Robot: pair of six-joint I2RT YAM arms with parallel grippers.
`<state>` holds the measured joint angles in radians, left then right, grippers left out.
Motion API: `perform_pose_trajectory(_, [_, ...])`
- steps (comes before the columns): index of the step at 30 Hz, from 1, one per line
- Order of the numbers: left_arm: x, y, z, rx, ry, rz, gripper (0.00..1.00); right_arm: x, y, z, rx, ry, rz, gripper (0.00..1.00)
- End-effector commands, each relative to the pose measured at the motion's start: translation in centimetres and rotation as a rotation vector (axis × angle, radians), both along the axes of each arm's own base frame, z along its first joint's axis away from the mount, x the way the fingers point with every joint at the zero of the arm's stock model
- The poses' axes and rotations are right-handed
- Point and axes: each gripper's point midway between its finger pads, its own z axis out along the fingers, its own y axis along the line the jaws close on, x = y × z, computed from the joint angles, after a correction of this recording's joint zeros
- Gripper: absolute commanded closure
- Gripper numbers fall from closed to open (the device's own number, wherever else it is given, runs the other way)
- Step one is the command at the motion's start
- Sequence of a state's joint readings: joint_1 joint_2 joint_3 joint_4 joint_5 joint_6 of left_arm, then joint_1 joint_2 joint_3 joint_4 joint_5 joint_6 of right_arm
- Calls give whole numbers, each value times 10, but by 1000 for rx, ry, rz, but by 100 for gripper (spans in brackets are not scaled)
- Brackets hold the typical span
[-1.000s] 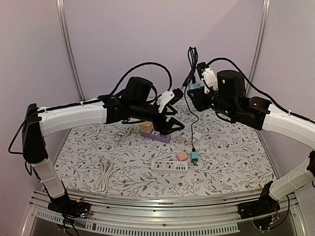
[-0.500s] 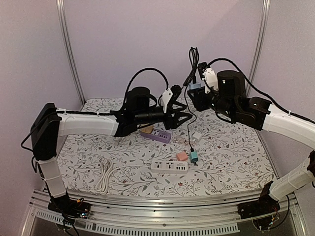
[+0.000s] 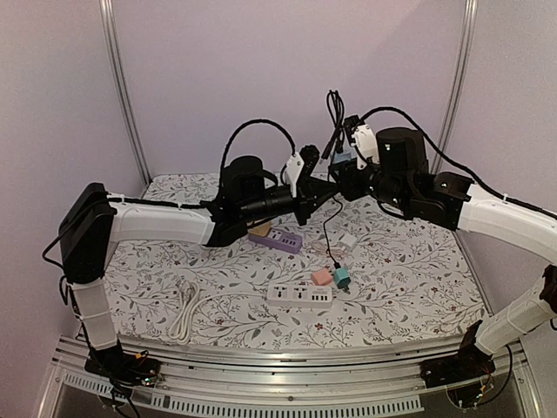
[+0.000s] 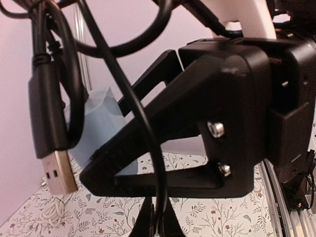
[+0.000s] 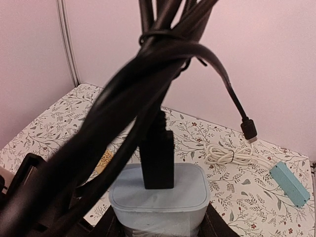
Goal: Insert the plug
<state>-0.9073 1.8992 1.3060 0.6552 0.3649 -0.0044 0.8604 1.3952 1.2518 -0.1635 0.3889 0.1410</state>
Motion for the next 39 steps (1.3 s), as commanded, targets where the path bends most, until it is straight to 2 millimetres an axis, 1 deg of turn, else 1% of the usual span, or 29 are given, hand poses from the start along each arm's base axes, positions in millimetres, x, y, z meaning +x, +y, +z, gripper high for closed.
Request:
perform_pose_trajectory(1, [-22,-1,6,19,-119,-29,100,11,-22,-5,-58,-8,-50,100])
perform_pose_trajectory(4, [-36,11,21,33,-192,-49,100,18,-44,-34,-96,49,-62,100])
perform_pose_trajectory(5, [-39,15,27,37,-212,-46,100,19,-52,-49,-116,78,-67,100])
perform_pose_trajectory(8, [-39,28,50,40,-283,1,100,13,-67,-76,-184,111,-68,100])
perform_pose_trajectory(10, [-42,35,68,31,-358,20,100,7,-77,-91,-247,128,-73,100])
perform_pose_trajectory(11, [-43,38,77,26,-398,32,100,5,-83,-95,-270,133,-88,100])
perform_pose_trajectory(14, [-40,46,101,2,-494,93,100,4,-110,-111,-339,168,-164,100])
perform_pose_trajectory(16, [-39,50,118,-24,-566,134,100,6,-134,-118,-364,200,-234,100])
perform_pose_trajectory(19, [-45,53,141,-59,-705,156,100,7,-166,-121,-350,243,-329,100])
perform_pose_trajectory(20, [-48,54,149,-75,-751,164,100,5,-173,-118,-339,242,-348,100])
perform_pose_trajectory(21, [-51,56,155,-81,-808,175,100,3,-177,-111,-324,229,-358,100])
perform_pose_trajectory(22, [-53,57,159,-83,-842,182,100,1,-179,-107,-317,220,-362,100])
perform_pose_trajectory(24, [-51,58,157,-54,-855,192,100,-3,-179,-97,-299,197,-354,100])
perform_pose_trajectory(28, [-32,61,127,77,-750,220,100,-11,-180,-77,-256,160,-334,100])
perform_pose_trajectory(30, [-27,65,109,145,-699,228,100,-15,-178,-69,-235,152,-311,100])
perform_pose_trajectory(33, [-19,74,91,248,-614,254,100,-20,-174,-62,-214,147,-275,100])
perform_pose_trajectory(36, [-18,86,83,316,-606,277,100,-21,-171,-60,-207,154,-256,100])
perform_pose_trajectory(39, [-17,100,84,349,-611,314,100,-20,-162,-58,-176,158,-222,100])
